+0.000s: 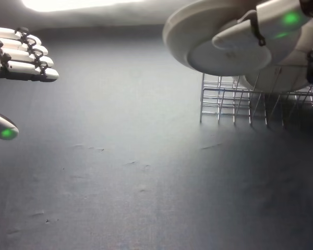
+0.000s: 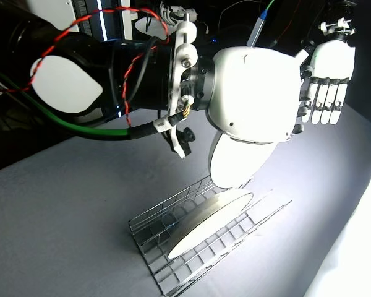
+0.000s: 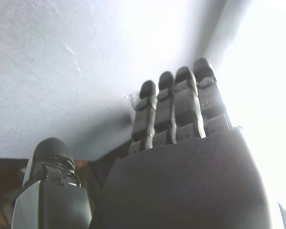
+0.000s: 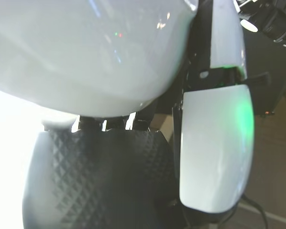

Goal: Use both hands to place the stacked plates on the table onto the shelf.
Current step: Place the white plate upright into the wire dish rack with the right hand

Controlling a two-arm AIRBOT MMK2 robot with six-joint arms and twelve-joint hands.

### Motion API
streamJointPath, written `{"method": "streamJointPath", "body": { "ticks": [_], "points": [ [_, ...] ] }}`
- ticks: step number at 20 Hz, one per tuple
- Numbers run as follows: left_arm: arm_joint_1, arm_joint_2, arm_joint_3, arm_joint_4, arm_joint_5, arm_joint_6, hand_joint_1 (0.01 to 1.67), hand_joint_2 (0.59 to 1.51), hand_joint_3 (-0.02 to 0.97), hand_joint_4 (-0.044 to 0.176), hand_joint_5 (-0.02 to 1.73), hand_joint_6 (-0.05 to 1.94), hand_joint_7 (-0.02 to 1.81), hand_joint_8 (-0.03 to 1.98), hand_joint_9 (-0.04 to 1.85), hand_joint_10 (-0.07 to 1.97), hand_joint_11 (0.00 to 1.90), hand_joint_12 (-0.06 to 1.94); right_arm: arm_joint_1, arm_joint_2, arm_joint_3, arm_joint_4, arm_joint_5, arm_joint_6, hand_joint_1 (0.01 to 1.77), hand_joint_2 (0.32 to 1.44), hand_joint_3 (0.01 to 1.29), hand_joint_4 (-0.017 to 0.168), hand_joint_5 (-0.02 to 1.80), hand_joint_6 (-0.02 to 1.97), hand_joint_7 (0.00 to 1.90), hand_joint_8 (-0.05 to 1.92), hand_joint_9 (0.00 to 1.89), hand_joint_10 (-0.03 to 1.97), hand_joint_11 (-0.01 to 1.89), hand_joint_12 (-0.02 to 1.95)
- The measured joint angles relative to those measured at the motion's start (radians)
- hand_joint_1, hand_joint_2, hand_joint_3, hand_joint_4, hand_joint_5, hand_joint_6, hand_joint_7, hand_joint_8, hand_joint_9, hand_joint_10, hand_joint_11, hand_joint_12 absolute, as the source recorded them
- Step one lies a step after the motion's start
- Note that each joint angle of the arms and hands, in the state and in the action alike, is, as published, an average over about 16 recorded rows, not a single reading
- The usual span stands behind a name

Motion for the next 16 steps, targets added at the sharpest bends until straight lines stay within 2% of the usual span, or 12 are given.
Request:
{"method": "streamJointPath", "body": {
  "ticks": [8,16],
  "points": [
    [0.0,-0.001,-0.001,0.0,-0.002,0.0,0.01,1.083,0.001,0.008,0.14,0.01,0.12,0.01,0.09,-0.06,0.02,0.13,-0.072,0.031,0.009,0.014,0.016,-0.001,1.18,0.89,0.01,-0.009,1.15,0.67,1.34,1.84,1.55,1.91,1.63,1.92],
    [0.0,-0.004,-0.002,0.001,-0.003,0.0,0.01,1.083,0.001,0.008,0.13,0.01,0.11,0.01,0.09,-0.06,0.02,0.1,-0.152,0.04,0.035,0.021,0.053,-0.002,1.18,0.91,0.01,-0.008,1.13,0.72,1.3,1.74,1.48,1.91,1.57,1.92]
  ]
}}
